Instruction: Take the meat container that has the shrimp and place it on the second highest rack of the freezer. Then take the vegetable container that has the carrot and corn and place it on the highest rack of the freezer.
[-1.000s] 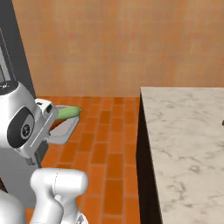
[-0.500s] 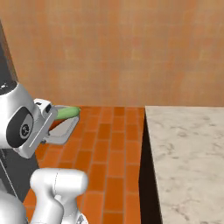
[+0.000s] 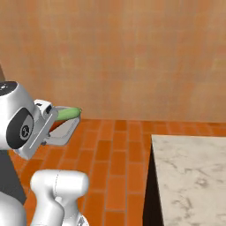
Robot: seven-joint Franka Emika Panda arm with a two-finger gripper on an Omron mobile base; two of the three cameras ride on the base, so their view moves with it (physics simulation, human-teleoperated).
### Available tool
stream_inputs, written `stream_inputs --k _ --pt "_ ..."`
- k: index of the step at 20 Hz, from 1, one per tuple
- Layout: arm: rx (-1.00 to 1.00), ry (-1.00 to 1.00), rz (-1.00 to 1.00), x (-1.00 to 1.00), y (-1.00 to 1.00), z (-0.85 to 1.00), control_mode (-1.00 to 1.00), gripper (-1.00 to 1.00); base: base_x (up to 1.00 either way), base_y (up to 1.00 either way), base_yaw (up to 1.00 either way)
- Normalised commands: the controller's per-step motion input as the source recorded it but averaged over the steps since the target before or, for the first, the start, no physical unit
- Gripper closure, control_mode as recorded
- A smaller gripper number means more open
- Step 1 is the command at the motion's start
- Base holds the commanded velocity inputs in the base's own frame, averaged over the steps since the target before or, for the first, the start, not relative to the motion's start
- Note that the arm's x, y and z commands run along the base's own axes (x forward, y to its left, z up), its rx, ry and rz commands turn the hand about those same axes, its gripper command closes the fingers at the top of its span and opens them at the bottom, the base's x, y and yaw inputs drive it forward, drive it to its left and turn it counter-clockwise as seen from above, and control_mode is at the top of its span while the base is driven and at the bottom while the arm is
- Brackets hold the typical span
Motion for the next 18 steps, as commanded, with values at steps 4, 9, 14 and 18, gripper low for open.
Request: stream_inputs --k 4,9,14,18 --pt "0.0 0.0 0.0 0.0 0.0 0.0 1.0 1.0 0.96 -0.08 0.09" --pt "0.0 0.0 0.0 0.0 0.0 0.0 1.0 1.0 0.59 -0.17 0.5" --pt "0.0 0.0 0.0 0.0 0.0 0.0 1.0 1.0 0.07 -0.16 0.97" --pt "0.0 0.0 0.0 0.0 0.0 0.0 1.0 1.0 0.0 -0.09 1.0"
